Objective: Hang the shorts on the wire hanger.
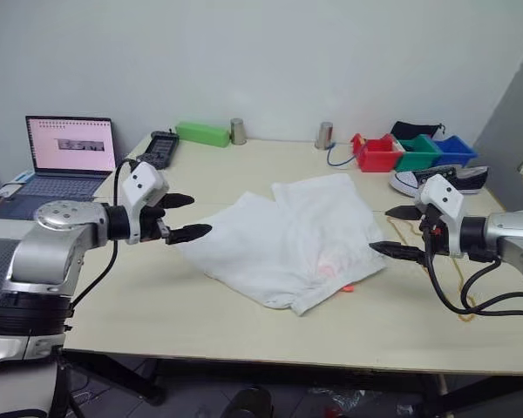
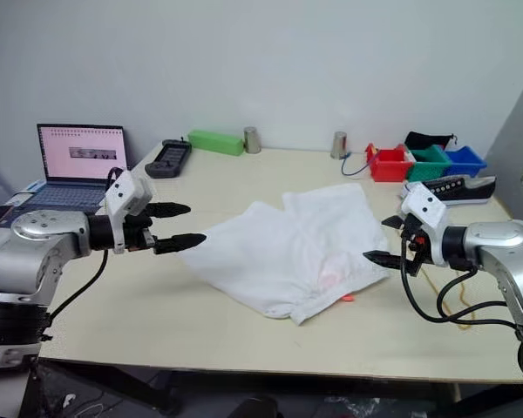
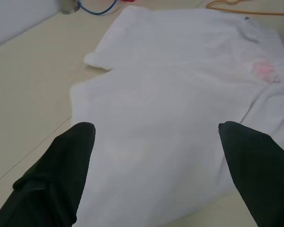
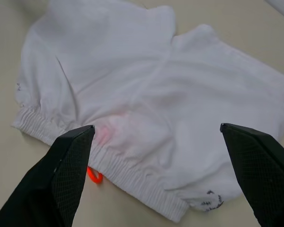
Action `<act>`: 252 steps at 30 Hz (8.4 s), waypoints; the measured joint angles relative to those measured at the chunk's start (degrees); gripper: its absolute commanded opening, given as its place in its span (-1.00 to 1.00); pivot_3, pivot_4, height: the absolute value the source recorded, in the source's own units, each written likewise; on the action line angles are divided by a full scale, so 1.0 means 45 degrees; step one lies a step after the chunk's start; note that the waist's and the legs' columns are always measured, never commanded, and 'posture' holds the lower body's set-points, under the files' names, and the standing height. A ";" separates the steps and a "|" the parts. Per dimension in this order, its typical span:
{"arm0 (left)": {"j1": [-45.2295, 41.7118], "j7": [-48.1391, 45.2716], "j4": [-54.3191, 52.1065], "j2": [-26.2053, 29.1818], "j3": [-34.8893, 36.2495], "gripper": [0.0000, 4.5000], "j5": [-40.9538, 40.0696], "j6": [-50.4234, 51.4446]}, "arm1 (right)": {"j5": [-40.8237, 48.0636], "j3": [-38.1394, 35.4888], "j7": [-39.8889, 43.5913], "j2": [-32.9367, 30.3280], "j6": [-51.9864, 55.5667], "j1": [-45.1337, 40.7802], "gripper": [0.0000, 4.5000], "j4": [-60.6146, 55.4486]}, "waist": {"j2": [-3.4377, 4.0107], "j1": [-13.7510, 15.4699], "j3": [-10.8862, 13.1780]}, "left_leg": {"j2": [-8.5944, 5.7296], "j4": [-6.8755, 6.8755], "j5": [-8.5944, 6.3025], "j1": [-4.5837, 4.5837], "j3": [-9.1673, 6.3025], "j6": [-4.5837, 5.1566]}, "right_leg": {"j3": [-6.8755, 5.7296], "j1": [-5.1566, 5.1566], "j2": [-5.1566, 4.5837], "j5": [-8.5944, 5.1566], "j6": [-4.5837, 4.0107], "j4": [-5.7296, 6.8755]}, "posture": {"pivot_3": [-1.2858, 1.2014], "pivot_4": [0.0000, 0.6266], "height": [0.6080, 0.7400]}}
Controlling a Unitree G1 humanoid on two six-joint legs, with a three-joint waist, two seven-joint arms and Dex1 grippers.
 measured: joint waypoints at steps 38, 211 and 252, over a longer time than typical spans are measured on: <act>-0.2854 -0.0469 0.1850 -0.2770 -0.2376 0.97 0.0704 -0.1537 | -0.0505 -0.1869 -0.2082 -0.0180 0.0768 0.3673 1.00 -0.1841 | 0.0000 0.1279 0.0001 | -0.0096 0.0041 -0.0008 -0.0184 0.0025 -0.0015 | -0.0039 -0.0134 0.0053 0.0060 -0.0036 -0.0030 | 0.25 -1.00 1.00; -0.4837 -0.0286 1.4521 -0.4010 -0.3808 0.03 0.7113 -1.1907 | -0.5638 0.5601 0.0667 0.2588 -0.3106 -0.0647 -0.31 0.4344 | -0.0028 0.1024 -0.0029 | -0.0097 0.0106 -0.0092 -0.0095 -0.0071 0.0102 | -0.0119 -0.0130 0.0062 -0.0112 -0.0157 0.0256 | 0.34 -1.00 1.00; 0.2517 -0.5587 -0.1966 -0.1094 -0.4289 -0.99 0.2587 -0.3464 | -0.5470 0.4596 0.3308 -0.0870 -0.6553 0.2811 -1.00 0.1601 | 0.0011 0.0426 -0.0008 | 0.0000 0.0238 -0.0108 -0.0141 -0.0020 0.0097 | -0.0007 -0.0131 0.0165 -0.0144 -0.0099 0.0241 | 0.34 -1.00 1.00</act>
